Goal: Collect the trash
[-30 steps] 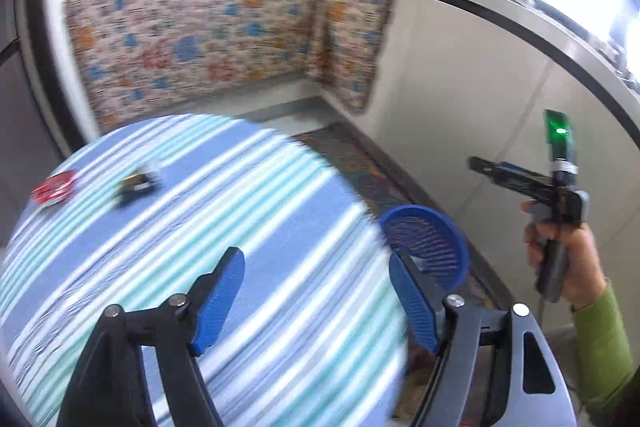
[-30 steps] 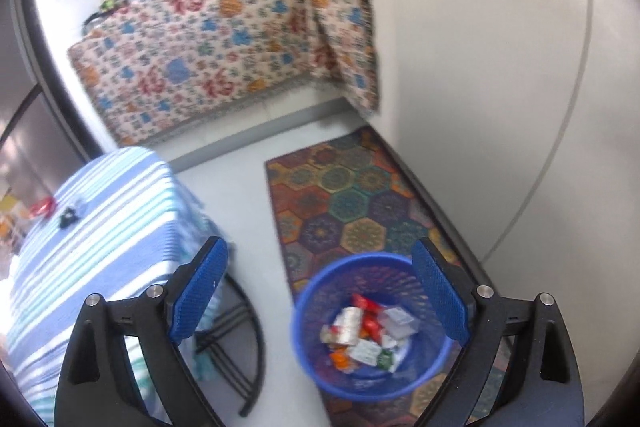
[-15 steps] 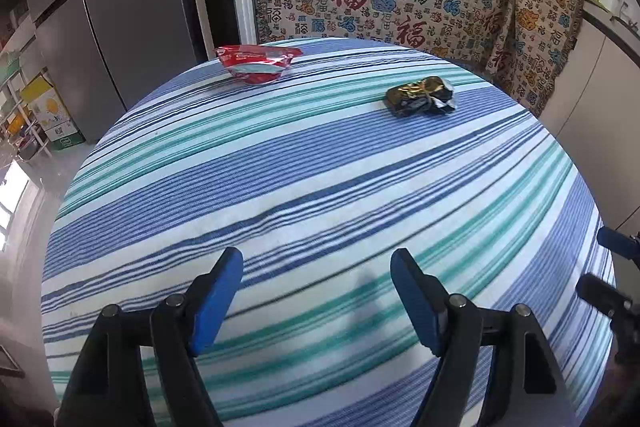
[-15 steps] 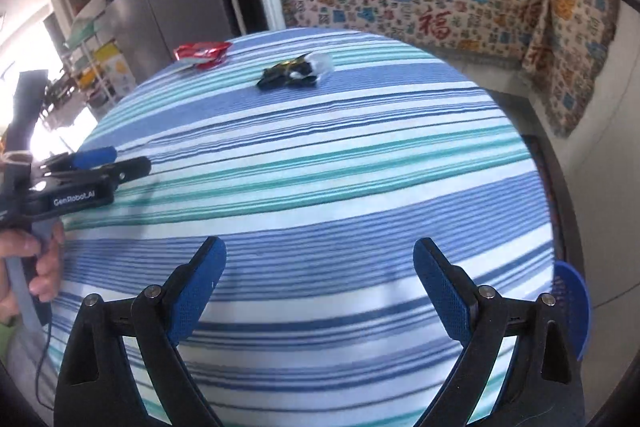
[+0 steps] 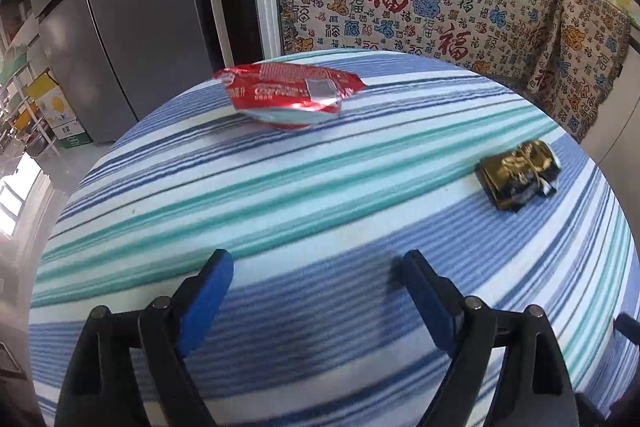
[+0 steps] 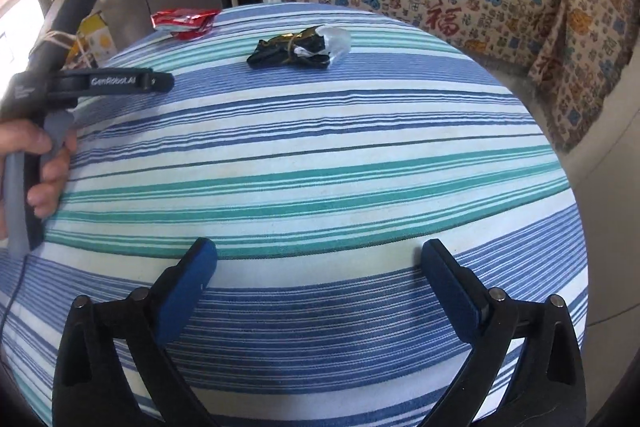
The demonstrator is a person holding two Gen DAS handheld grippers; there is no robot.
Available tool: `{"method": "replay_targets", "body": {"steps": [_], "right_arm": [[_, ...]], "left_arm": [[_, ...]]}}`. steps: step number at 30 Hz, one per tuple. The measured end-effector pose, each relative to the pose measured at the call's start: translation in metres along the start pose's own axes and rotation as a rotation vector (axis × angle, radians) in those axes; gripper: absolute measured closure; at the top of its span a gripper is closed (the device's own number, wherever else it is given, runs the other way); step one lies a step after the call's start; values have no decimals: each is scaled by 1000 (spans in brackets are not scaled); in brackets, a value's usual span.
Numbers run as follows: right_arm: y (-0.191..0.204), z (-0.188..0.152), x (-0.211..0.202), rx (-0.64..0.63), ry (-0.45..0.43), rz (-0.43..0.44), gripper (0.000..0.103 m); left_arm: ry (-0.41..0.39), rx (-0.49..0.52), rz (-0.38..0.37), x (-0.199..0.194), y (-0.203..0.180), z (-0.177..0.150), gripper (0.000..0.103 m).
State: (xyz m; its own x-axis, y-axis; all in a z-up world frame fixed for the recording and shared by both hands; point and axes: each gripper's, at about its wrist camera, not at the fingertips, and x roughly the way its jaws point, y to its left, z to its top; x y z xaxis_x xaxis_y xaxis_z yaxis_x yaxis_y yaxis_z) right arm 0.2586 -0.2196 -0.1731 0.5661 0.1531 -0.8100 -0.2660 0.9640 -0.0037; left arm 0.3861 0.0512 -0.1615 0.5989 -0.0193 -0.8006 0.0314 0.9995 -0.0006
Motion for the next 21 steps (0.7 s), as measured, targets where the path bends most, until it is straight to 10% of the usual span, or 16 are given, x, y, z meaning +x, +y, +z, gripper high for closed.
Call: {"method": "replay_targets", "body": {"steps": [15, 21], "right_arm": [[0, 2, 3, -3, 0, -5, 0], [1, 2, 3, -4, -1, -6, 0]], "left_arm": [[1, -45, 13, 62, 11, 78, 6], [-47, -51, 8, 53, 14, 77, 56]]}}
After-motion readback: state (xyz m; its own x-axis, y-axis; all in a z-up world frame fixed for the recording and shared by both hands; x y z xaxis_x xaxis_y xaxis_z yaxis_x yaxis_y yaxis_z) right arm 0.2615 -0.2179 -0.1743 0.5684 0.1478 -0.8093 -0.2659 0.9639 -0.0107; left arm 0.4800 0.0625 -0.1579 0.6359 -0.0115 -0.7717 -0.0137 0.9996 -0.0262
